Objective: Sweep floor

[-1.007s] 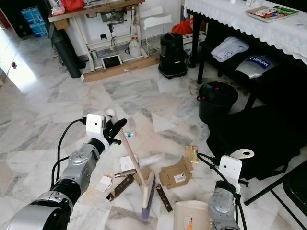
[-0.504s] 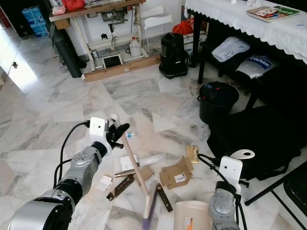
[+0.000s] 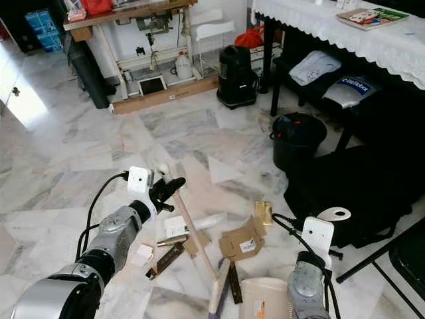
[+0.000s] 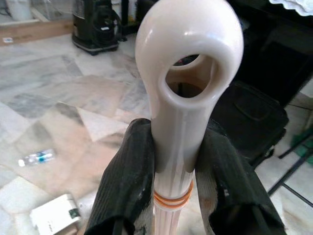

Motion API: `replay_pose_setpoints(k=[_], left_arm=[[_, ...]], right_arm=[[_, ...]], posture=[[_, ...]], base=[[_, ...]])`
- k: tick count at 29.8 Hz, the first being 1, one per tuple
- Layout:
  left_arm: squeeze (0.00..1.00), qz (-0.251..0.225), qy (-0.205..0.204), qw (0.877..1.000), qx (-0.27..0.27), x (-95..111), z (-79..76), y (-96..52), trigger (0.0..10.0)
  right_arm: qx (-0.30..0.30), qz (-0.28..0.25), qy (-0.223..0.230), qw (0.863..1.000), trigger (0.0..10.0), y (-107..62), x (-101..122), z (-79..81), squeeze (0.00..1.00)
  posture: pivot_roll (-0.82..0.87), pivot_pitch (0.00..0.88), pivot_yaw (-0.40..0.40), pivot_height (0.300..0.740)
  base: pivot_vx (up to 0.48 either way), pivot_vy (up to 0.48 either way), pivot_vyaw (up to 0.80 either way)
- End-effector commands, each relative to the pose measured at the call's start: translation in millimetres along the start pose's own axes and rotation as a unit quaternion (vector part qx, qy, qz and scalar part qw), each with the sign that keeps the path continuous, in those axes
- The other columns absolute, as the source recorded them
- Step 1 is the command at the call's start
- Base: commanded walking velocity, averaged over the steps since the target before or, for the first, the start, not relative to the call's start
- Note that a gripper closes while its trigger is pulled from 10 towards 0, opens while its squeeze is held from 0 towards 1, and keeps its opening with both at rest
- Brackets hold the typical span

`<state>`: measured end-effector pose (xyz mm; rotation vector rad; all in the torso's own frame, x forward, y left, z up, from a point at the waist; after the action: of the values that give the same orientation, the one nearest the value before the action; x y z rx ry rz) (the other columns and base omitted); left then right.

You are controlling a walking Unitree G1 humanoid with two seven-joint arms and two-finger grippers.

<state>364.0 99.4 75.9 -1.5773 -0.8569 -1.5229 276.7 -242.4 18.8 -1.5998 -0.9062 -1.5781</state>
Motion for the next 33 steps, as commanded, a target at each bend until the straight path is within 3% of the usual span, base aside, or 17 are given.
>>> replay_pose_setpoints(k=[1, 13, 25, 33], left_arm=[[0.00, 0.007, -0.016, 1.000, -0.001, -2.9, 5.3, -3.2, 10.0], [0.00, 0.016, -0.041, 0.998, -0.042, -3.4, 2.1, -3.0, 10.0], [0.00, -0.020, -0.139, 0.989, -0.039, 10.7, 9.7, 0.6, 10.0], [0.00, -0.044, -0.114, 0.992, -0.034, 25.6, 19.1, 0.5, 10.0]], right_arm=[[0.005, 0.009, -0.003, 1.000, 10.0, -2.9, -3.4, 4.0, 0.00], [0.010, 0.015, 0.004, 1.000, 10.0, -4.1, -5.0, 9.2, 0.00], [0.011, 0.013, 0.007, 1.000, 10.0, -0.9, -2.1, 12.6, 0.00], [-0.013, -0.010, -0.003, 1.000, 10.0, 3.7, 4.8, 0.2, 0.00]], posture=[[-0.18, 0.000, 0.130, 0.740], [-0.13, 0.000, 0.151, 0.740], [-0.13, 0.000, 0.150, 0.740], [-0.12, 0.000, 0.145, 0.740]], base=[[0.000, 0.000, 0.00], [0.000, 0.000, 0.00], [0.000, 0.000, 0.00], [0.000, 0.000, 0.00]])
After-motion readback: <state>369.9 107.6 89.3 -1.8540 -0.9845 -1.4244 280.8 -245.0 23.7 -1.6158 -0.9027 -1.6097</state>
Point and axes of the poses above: a point about 5 cm out from each wrist's last joint towards the gripper, its own y axis pointing out of the wrist towards the gripper, its own x axis along the axis of the wrist's last joint, z = x × y, the point moved 2 cm from there along y, pointing out of the wrist towards the gripper, and after that the axes turned 12 degrees about y, right-handed, at the moved point
